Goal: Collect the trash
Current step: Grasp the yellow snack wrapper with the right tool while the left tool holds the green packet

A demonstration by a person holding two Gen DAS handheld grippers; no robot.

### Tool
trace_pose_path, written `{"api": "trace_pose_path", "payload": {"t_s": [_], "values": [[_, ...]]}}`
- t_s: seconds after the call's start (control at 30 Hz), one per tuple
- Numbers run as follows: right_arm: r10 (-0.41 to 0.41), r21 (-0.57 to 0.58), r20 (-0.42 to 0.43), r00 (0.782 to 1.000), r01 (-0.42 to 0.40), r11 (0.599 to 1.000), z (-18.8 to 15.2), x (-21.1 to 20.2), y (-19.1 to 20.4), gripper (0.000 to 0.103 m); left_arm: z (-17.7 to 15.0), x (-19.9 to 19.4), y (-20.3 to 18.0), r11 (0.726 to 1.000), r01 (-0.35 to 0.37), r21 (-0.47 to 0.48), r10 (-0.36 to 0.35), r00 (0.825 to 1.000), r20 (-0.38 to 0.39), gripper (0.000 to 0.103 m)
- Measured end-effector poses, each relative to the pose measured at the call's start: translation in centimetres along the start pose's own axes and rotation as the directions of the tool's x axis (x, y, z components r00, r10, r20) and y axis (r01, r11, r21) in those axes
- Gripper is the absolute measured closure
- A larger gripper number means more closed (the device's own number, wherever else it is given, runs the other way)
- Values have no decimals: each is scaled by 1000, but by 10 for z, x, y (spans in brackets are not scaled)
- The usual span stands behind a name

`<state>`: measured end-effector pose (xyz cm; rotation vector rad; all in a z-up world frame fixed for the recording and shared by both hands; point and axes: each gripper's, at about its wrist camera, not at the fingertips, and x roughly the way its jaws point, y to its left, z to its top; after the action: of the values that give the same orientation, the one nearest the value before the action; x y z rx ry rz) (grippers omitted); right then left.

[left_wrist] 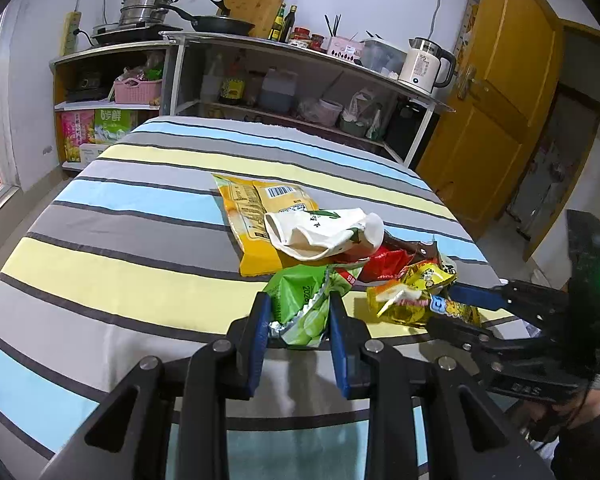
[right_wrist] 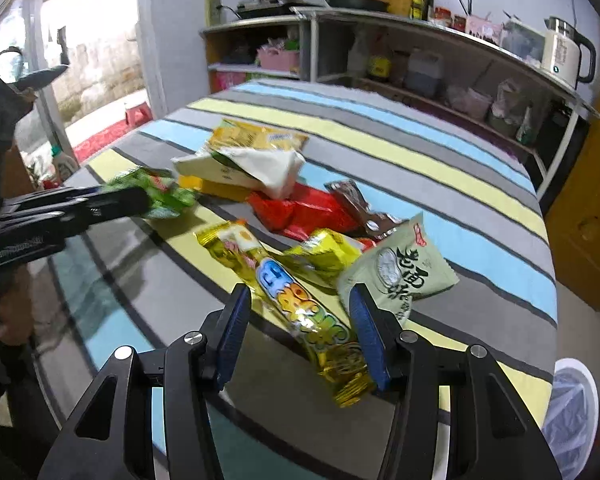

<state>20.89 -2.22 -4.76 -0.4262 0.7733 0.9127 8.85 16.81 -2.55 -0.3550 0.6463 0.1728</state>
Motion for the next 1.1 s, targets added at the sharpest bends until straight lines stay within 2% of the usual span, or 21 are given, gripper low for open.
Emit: {"api": "trace_pose_path", "payload": {"t_s": [0.07,0.13,0.17,0.2,0.33,0.73,1.1], "values": [[10,6,-18,1000,-10,1000,0,2,-2,51,0,0,0,1000,2,-1,-2,1000,-1,74],[15,-8,-26,1000,-15,1000,-2,0,2,56,-1,-1,1,1000,3,-2,-3,1000,-2,74],[17,-13,-33,999,-18,1000,-3,0,5,68,-1,-1,1,1000,3,-2,-3,1000,-2,74],[17,-12,-42,999,-18,1000,-4,1,7,76,-1,-1,1,1000,3,-2,-3,1000,-3,74],[22,18,-37,999,-21,1000,-11,-6,8,87,-3,-4,-2,1000,7,1,-7,1000,-1,74],[-11,169,77,997,-2,986,-34,-62,5,90,-7,-25,-34,997,49,60,-50,999,19,74],[-132,321,149,980,78,944,-69,-122,-26,90,-9,-32,-94,979,128,159,-131,991,5,74]]}}
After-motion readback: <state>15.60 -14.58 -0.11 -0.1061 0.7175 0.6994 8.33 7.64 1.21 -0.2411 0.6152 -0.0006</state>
